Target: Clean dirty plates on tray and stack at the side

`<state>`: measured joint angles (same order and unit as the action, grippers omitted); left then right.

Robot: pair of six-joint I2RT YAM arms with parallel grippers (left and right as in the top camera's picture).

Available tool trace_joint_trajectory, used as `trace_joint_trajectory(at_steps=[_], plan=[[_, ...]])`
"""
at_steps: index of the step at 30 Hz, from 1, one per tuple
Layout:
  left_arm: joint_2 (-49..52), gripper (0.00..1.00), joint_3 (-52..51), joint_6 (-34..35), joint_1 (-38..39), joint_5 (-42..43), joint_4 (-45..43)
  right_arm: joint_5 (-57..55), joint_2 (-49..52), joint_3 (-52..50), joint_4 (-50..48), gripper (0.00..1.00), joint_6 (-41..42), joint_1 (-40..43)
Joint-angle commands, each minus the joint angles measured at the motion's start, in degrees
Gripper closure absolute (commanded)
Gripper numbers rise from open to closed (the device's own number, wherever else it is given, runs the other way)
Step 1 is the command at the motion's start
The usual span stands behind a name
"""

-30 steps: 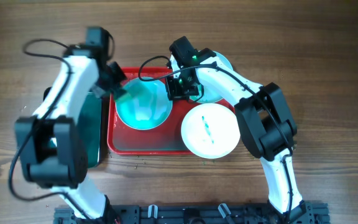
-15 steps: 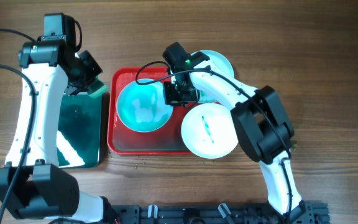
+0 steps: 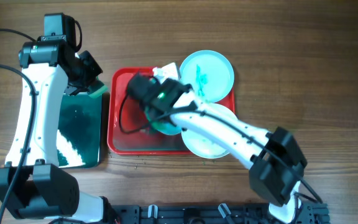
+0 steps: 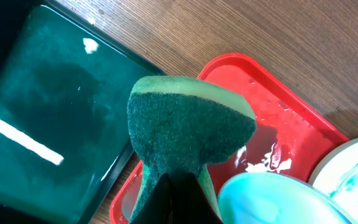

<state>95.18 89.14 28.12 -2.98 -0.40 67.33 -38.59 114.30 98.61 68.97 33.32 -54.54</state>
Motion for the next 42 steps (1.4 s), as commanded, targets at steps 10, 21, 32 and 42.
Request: trace_joint_trajectory(at_steps=[10, 21, 32, 42], plan=[[0.3, 0.96, 0.3, -0.9, -0.2, -0.8, 0.0, -29.6, -1.4, 0.1, 3.5, 0.96, 5.9, -7.6], [0.3, 0.96, 0.3, -0.9, -0.2, -0.8, 0.0, -29.9, -7.3, 0.0, 2.0, 0.96, 7.2, -7.6], [0.3, 0.96, 0.3, -0.9, -0.2, -0.8, 0.0, -19.6, -7.3, -0.8, 0.8, 0.96, 7.3, -6.9], [0.3, 0.96, 0.3, -0.9, -0.2, -0.8, 0.0, -17.6, -7.3, -1.9, 0.8, 0.95, 7.1, -6.0]])
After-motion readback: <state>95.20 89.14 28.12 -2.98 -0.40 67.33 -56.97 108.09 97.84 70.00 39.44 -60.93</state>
